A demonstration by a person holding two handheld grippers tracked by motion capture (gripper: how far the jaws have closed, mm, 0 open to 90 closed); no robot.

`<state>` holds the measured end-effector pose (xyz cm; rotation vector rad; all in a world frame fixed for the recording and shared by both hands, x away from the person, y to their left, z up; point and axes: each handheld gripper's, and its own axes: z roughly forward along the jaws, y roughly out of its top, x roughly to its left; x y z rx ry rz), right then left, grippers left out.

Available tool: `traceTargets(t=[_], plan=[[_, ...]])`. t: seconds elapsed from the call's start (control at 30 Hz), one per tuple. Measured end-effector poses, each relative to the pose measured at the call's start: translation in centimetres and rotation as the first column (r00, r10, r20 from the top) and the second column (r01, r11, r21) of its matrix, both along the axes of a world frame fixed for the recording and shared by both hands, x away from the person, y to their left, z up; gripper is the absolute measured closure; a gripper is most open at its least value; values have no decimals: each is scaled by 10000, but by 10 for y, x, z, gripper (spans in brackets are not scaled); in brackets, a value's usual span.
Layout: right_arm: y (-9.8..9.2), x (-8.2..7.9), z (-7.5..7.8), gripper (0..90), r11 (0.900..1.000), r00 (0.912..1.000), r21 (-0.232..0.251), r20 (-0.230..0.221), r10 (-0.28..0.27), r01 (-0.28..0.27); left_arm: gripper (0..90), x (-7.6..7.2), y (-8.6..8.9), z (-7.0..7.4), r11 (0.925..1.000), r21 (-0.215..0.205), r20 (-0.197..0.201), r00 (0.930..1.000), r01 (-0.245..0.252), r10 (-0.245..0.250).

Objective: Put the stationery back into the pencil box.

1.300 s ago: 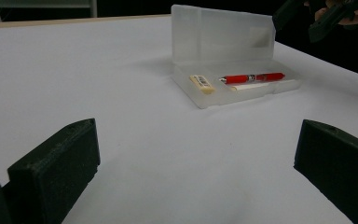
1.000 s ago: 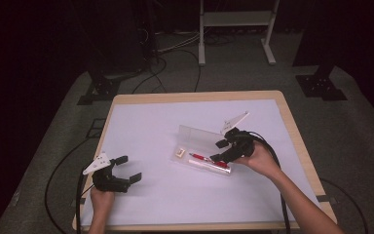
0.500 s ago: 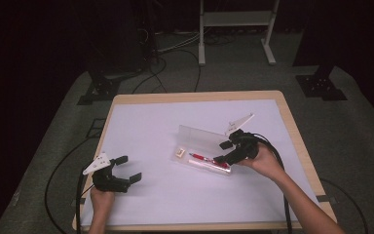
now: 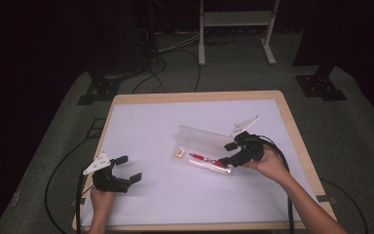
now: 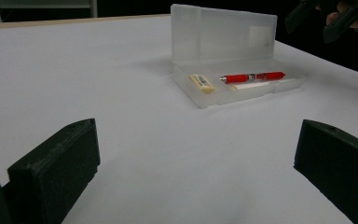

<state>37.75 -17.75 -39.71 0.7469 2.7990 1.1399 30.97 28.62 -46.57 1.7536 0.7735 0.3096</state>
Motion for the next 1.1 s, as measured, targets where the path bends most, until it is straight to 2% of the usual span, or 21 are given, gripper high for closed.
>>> traceTargets(t=[1.1], plan=[[-32,-14,-10,312,9988,9992,283,-77,-392,395,0,0,-1,0,10000,45,6,10000,-9,9]])
